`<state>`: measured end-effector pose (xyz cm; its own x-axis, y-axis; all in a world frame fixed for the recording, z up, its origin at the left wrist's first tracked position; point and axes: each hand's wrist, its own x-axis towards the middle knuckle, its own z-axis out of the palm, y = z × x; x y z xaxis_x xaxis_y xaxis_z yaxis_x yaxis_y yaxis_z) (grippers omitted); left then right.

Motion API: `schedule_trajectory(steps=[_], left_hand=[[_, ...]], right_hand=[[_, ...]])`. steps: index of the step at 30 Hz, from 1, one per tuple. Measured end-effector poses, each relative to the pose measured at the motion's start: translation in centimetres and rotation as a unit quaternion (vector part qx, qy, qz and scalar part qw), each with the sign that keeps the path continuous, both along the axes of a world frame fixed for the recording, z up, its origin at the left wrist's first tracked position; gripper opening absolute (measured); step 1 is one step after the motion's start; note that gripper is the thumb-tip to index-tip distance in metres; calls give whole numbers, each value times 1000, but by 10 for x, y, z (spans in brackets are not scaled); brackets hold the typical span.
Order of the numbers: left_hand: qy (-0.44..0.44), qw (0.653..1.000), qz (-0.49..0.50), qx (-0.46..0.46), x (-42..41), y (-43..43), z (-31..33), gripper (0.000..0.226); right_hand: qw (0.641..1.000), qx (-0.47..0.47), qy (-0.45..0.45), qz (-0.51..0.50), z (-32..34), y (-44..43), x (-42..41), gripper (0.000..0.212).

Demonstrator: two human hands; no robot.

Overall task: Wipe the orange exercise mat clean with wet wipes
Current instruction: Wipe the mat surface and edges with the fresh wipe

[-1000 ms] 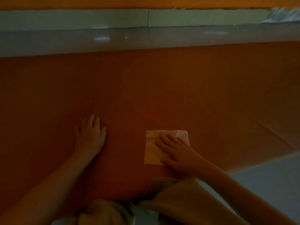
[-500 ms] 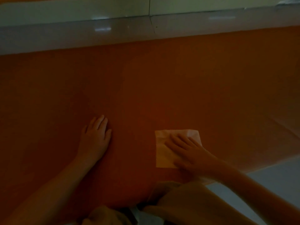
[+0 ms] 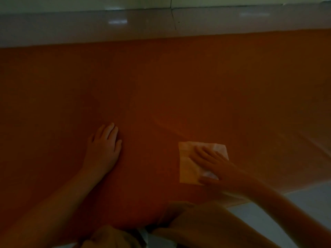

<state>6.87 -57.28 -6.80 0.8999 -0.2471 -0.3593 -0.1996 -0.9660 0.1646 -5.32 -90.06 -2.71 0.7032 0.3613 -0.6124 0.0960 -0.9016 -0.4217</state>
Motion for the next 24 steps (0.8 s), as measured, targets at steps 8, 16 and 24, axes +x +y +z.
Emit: schedule_trajectory(steps=[8,16,24], left_hand=[[-6,1000,1,4,1,-1,-4,53],[-11,1000,-3,10,1,-1,-6,51],[-11,1000,-7,19,0,0,-5,58]], right_hand=[[996,-62,-58,-24,-31,38,51,61],[997,-69,-23,28,-23,17,63,67],[991,9,-84,102,-43,93,88,54]])
